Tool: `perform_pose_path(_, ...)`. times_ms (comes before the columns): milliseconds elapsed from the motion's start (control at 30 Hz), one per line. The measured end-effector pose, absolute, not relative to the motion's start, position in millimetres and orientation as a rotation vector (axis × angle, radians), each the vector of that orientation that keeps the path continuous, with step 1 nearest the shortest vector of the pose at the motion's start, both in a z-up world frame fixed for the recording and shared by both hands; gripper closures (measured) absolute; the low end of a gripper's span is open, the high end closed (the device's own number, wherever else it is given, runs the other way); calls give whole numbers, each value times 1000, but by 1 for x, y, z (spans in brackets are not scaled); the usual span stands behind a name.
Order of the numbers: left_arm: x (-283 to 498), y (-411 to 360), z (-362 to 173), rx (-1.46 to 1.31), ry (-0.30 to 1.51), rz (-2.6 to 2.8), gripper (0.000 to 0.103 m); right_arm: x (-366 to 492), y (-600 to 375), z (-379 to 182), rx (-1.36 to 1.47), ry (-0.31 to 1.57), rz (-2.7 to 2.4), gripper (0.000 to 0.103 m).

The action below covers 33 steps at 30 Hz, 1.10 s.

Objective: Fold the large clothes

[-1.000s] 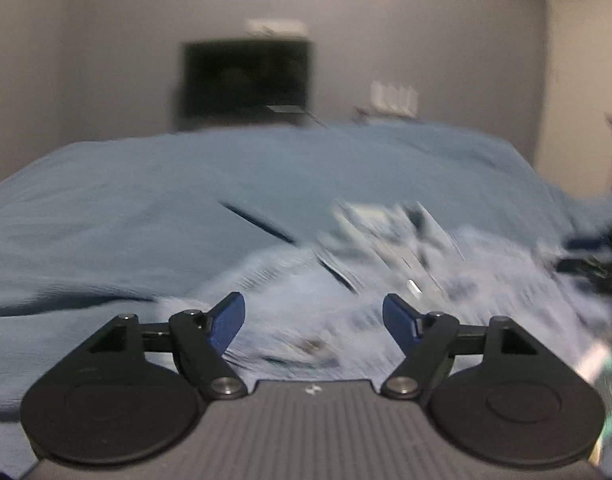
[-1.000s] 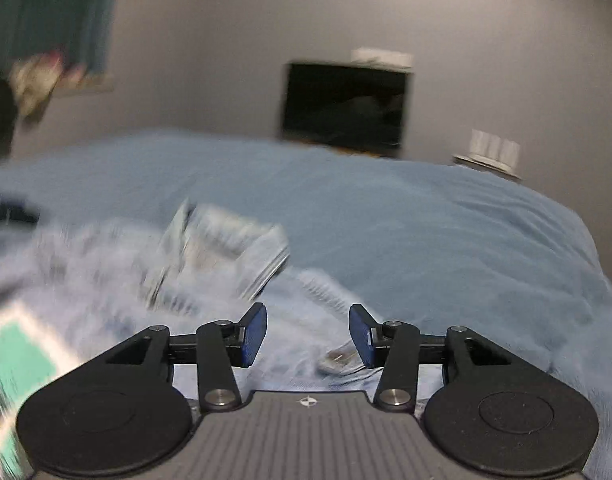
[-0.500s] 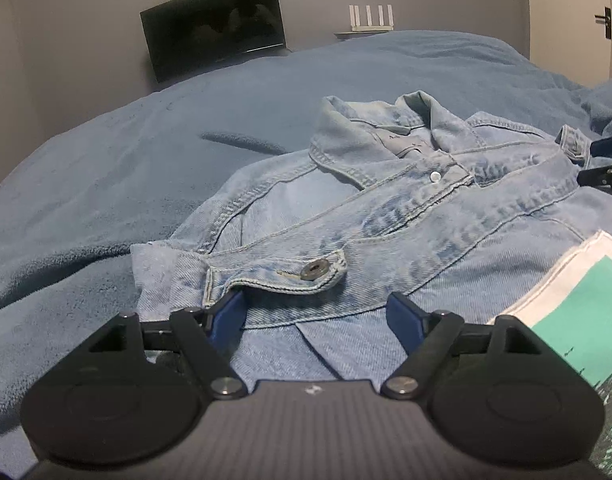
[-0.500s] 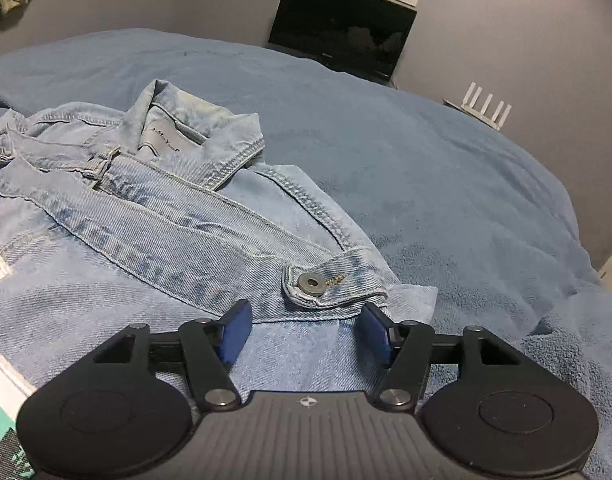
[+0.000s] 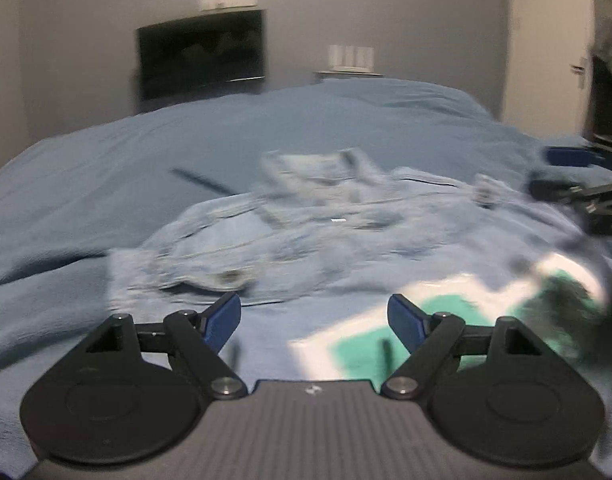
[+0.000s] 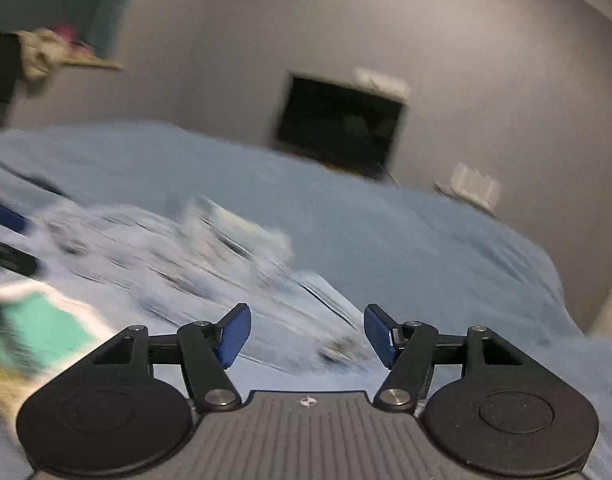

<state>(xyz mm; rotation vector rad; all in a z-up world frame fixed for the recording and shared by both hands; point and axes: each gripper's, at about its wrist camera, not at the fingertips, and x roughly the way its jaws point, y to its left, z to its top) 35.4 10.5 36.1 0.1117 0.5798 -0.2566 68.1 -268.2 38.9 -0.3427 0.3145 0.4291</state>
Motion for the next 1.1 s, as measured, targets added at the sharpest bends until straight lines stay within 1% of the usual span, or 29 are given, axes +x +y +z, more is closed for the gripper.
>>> perform_pose_path(67, 29, -10, 32, 187, 603, -291, 23, 58, -255, 38, -329, 370, 531, 38)
perform_pose_path(133, 24, -22, 24, 259, 617, -306, 23, 52, -243, 31, -343, 428, 609, 42)
perform_pose_path(200, 25, -22, 15, 256, 641, -305, 22, 50, -233, 15, -404, 476, 613, 44)
perform_pose_path(233, 27, -19, 10, 231, 660, -307, 17, 53, -230, 6, -422, 508, 617, 46)
perform_pose_path(300, 34, -10, -1, 196, 706, -305, 9, 64, -229, -12, -431, 580, 602, 46)
perform_pose_path(433, 36, -10, -14, 266, 680, -318, 0, 80, -230, -27, -387, 622, 577, 43)
perform_pose_path(467, 37, -9, -15, 264, 681, -317, 0, 84, -231, -29, -373, 627, 568, 37)
perform_pose_path(500, 37, -6, -15, 262, 680, -314, 0, 90, -233, -31, -343, 637, 565, 35)
perform_pose_path(567, 34, -2, -13, 263, 675, -302, 0, 95, -240, -33, -291, 652, 566, 35)
perform_pose_path(733, 23, -2, -4, 293, 659, -277, 1, 89, -238, -37, -301, 631, 541, 35)
perform_pose_path(900, -3, 0, 12, 335, 643, -298, 1, 71, -249, -21, -256, 604, 553, 37)
perform_pose_path(1100, -14, 18, 23, 240, 685, -254, 1, 41, -259, -4, -223, 586, 569, 37)
